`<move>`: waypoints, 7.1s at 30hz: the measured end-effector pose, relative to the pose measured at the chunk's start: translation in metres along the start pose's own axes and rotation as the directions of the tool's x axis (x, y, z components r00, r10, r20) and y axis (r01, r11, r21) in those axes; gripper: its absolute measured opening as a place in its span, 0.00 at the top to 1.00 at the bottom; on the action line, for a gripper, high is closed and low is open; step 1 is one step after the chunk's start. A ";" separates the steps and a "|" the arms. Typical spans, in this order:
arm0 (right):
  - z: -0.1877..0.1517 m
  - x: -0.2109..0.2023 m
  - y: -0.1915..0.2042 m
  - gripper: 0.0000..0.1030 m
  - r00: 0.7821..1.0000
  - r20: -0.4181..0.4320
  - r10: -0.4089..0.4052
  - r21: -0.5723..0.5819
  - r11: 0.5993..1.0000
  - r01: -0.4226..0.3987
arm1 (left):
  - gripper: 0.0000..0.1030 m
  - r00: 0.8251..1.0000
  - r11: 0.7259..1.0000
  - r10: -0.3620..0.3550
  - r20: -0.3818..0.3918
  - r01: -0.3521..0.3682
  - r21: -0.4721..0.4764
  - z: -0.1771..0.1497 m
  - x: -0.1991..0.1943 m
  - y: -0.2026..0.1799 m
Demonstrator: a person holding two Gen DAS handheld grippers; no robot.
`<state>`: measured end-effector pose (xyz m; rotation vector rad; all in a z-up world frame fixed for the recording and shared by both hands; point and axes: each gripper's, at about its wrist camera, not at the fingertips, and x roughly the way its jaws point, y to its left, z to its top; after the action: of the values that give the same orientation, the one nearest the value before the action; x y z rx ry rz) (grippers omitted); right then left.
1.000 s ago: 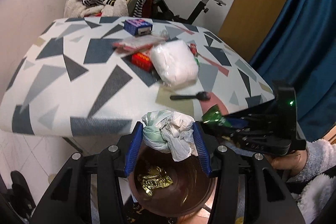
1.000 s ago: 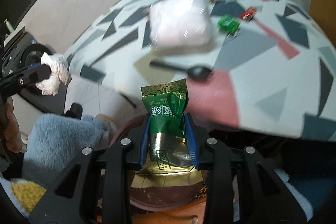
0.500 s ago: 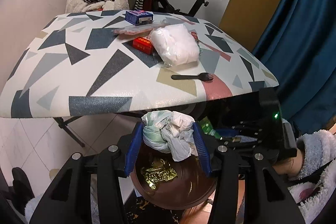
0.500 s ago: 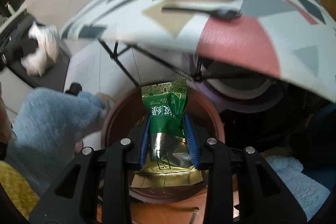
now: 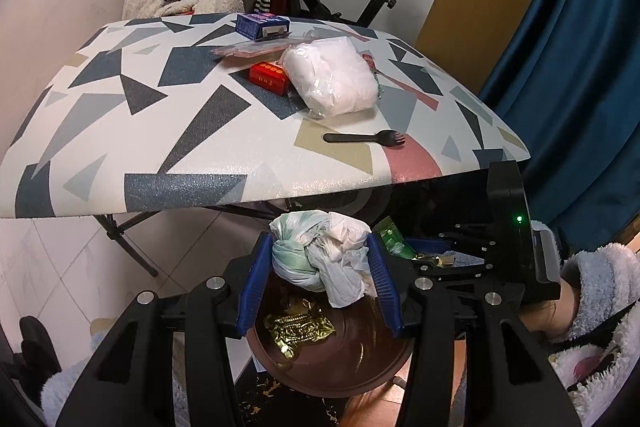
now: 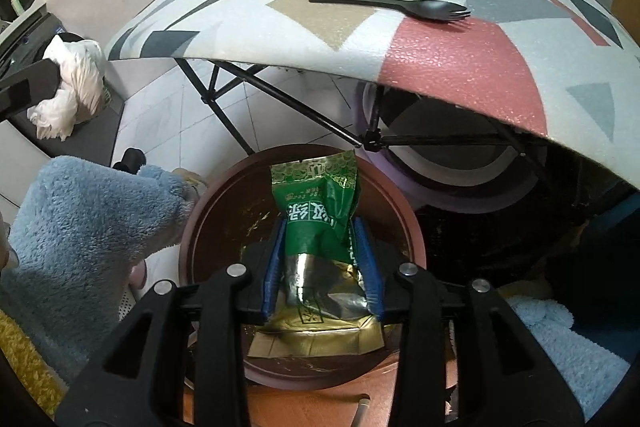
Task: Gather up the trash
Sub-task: 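Carry the tea packet and tissue over the bucket and release both grippers, then move the right gripper to the green frog toy and grasp it, then grasp the black spoon with the left gripper while the right gripper holds the frog toy, then carry the frog toy and spoon over the brown bucket and open both grippers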
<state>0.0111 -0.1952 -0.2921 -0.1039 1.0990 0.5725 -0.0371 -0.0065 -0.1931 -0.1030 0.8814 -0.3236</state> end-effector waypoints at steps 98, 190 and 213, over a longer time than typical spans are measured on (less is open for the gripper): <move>0.122 -0.067 -0.101 0.22 0.959 0.260 -0.110 0.111 0.990 0.084 | 0.08 0.988 0.990 0.135 0.081 -0.131 -0.057 0.047 0.002 0.070; 0.088 -0.101 -0.102 0.59 0.952 0.305 -0.014 0.202 0.978 -0.051 | 0.91 0.967 0.906 -0.228 -0.115 0.254 0.338 0.063 0.079 -0.053; 0.059 -0.085 -0.047 0.59 0.970 0.238 0.058 0.105 0.991 -0.085 | 0.55 0.979 0.970 -0.177 -0.104 0.191 0.149 -0.006 0.041 -0.015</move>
<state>0.0537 -0.2473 -0.2004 0.1019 0.9052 0.5695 -0.0214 -0.0334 -0.2241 -0.0227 0.9338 -0.5748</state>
